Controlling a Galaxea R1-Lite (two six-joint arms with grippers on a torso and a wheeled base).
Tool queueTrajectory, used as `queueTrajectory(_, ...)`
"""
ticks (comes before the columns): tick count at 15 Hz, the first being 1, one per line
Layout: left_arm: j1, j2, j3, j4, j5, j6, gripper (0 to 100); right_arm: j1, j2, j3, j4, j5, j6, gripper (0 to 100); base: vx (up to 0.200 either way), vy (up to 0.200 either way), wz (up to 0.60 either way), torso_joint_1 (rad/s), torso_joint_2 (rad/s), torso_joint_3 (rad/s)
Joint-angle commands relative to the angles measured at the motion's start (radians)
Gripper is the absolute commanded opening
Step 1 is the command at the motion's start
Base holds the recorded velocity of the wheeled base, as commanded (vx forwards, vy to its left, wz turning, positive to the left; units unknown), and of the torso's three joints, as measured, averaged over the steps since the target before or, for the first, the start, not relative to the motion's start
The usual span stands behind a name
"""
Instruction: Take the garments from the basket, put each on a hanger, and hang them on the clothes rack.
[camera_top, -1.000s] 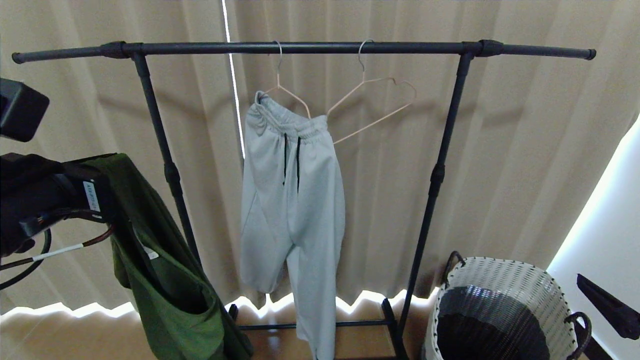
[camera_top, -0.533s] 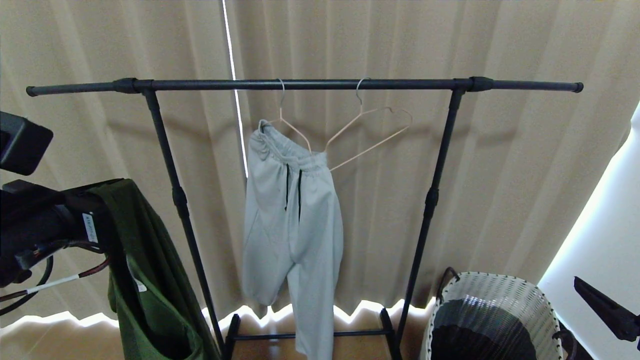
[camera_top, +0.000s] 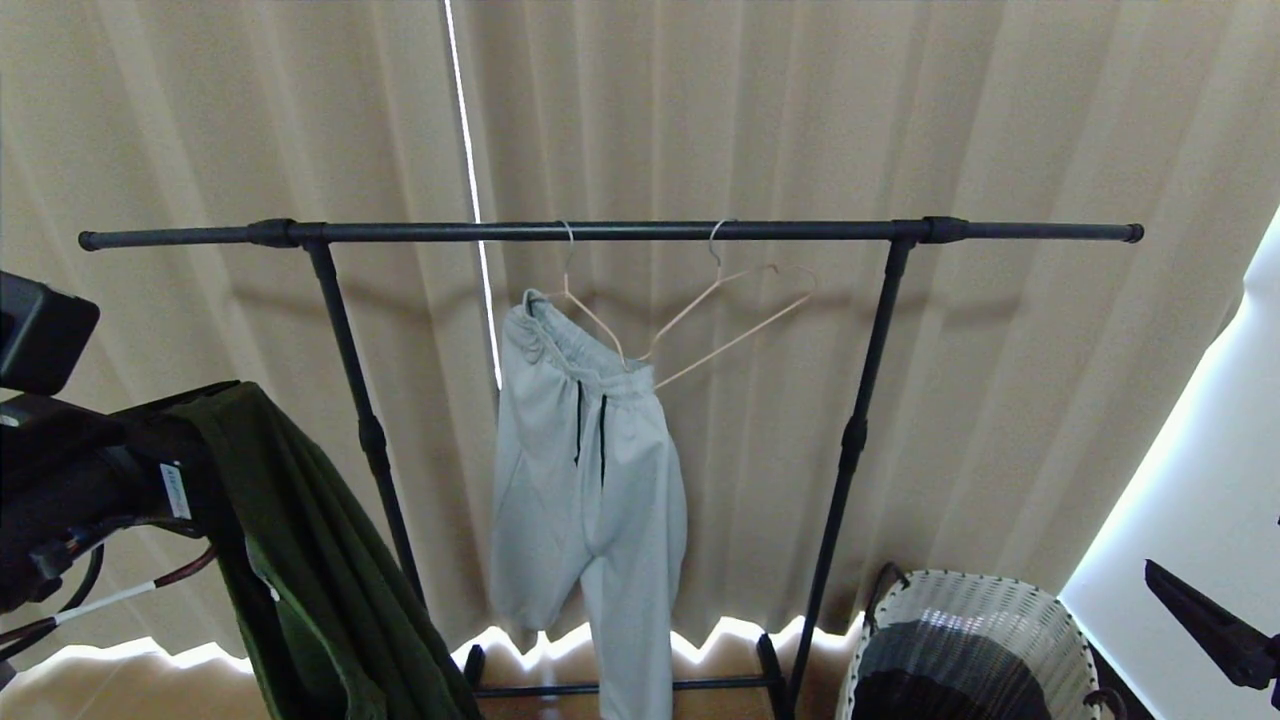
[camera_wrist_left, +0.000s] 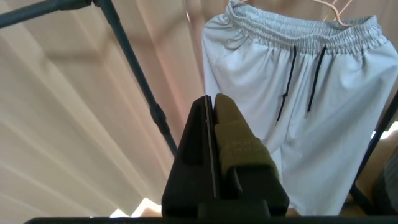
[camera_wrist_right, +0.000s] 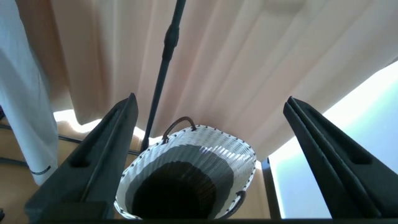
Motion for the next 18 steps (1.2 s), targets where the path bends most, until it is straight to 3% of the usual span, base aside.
queueTrajectory(1, 0.001, -0.008, 0.013, 0.001, 0.0, 0.001, 0, 0.0, 0.001, 0.001, 0.0, 0.001, 0.0, 100, 0.0, 0.0, 0.0, 0.041, -0.1, -0.046)
queueTrajectory(4, 0.001, -0.008, 0.02, 0.001, 0.0, -0.001, 0, 0.0, 0.001, 0.001, 0.0, 0.001, 0.0, 100, 0.0, 0.0, 0.0, 0.007, -0.02, -0.007)
queueTrajectory(10, 0.001, -0.008, 0.02, 0.001, 0.0, 0.001, 0, 0.0, 0.001, 0.001, -0.002, 0.001, 0.0, 100, 0.0, 0.2, 0.0, 0.006, 0.0, -0.002)
queueTrajectory(18, 0.0, -0.031, 0.049, 0.002, 0.0, 0.005, 0, 0.0, -0.001, 0.001, -0.005, 0.001, 0.0, 100, 0.025, 0.0, 0.0, 0.001, 0.0, 0.0)
